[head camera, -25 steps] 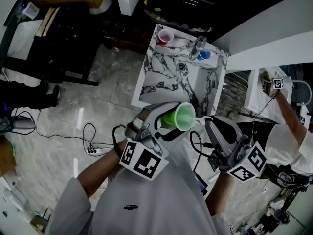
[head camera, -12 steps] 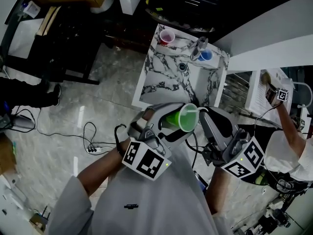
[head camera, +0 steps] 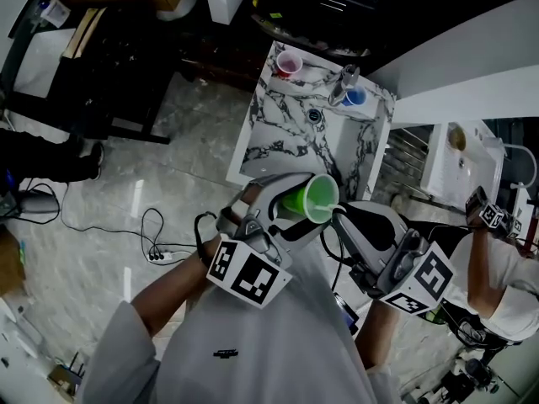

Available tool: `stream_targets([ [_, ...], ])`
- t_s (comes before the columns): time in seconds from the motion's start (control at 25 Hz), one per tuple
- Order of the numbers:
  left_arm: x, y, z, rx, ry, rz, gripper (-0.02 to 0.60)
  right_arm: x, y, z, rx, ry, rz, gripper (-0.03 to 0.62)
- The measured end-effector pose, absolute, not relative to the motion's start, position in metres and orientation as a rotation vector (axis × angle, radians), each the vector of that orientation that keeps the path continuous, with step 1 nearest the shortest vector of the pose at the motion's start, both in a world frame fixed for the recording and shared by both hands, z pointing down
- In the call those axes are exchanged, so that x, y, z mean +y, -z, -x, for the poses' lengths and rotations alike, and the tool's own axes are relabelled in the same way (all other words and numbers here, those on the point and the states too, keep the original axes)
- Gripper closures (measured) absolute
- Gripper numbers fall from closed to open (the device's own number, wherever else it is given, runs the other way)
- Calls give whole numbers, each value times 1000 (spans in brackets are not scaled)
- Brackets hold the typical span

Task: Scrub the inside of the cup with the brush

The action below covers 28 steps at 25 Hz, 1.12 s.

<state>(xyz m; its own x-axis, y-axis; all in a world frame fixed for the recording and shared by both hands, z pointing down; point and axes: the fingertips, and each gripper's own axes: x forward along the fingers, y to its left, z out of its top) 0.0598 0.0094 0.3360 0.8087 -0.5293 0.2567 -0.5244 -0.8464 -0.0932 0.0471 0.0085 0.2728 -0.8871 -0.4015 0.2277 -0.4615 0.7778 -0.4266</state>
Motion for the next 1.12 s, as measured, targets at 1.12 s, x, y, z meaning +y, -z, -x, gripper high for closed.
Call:
stream_targets([
  [1.12, 10, -334, -67, 855, 433, 2982, 278, 11, -276, -54, -2780, -658, -647, 572],
])
